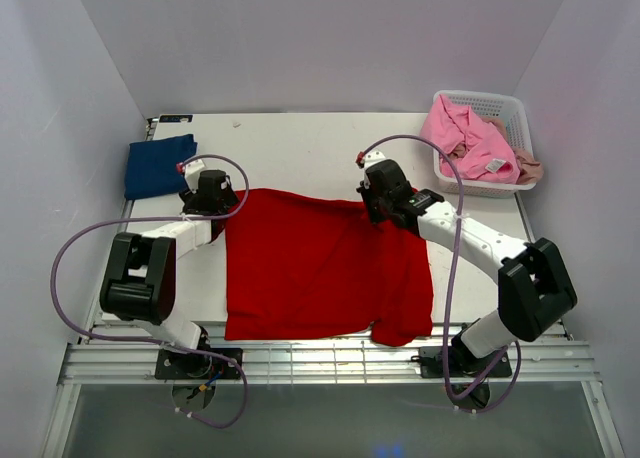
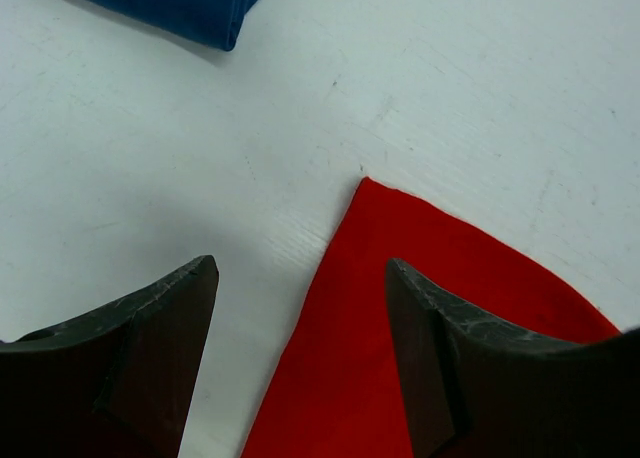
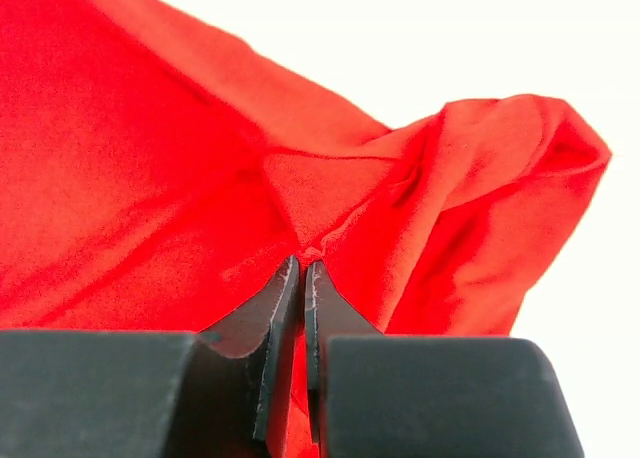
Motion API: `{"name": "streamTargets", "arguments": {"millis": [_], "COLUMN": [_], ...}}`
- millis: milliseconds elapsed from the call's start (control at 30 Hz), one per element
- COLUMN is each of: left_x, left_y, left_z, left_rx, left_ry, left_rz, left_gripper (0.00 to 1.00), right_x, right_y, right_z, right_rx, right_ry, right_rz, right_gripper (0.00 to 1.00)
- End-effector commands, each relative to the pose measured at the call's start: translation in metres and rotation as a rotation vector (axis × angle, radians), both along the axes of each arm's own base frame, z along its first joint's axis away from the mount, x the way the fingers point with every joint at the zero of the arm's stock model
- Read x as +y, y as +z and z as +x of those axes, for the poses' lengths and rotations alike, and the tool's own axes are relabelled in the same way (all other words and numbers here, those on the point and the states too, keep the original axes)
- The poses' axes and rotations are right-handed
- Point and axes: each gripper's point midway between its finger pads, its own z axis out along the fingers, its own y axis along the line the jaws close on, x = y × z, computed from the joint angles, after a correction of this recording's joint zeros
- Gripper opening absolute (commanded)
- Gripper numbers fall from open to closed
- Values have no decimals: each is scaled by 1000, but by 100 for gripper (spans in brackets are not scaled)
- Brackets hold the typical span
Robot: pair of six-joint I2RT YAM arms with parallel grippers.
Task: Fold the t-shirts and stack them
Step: Flatten out the tshirt
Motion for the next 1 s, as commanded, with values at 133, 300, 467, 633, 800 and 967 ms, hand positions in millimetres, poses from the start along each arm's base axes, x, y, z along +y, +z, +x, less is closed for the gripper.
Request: {"name": "streamTargets", "arguments": {"millis": [133,300,467,633,800,967], "left_x": [-5,-6,-6,-8,-7,-8], "left_y": [-24,-22,-15,-9,3,17], "left_z": [31,25,23,20,15,13], "left_rx": [54,42,29,21,-2,-34], "left_ry": [-45,-46,-58,-64,-65,-69], "left_rz": [-32,-50,-44,-58,-53,-65], "left_gripper": [78,77,77,77,77,77], "right_x": [-12,-7,5,9,11,13], "right_y": [34,11,-7,-46,-80,-94], "right_z": [2,-3,-9,-22,-33,-36], "right_rx": [-78,-25,17,107,169,196], "right_ry": [-27,-2,33,47,50,50], "right_rz": [-20,-19,31,44,56,62], "right_gripper": [11,11,12,12,10,11]}}
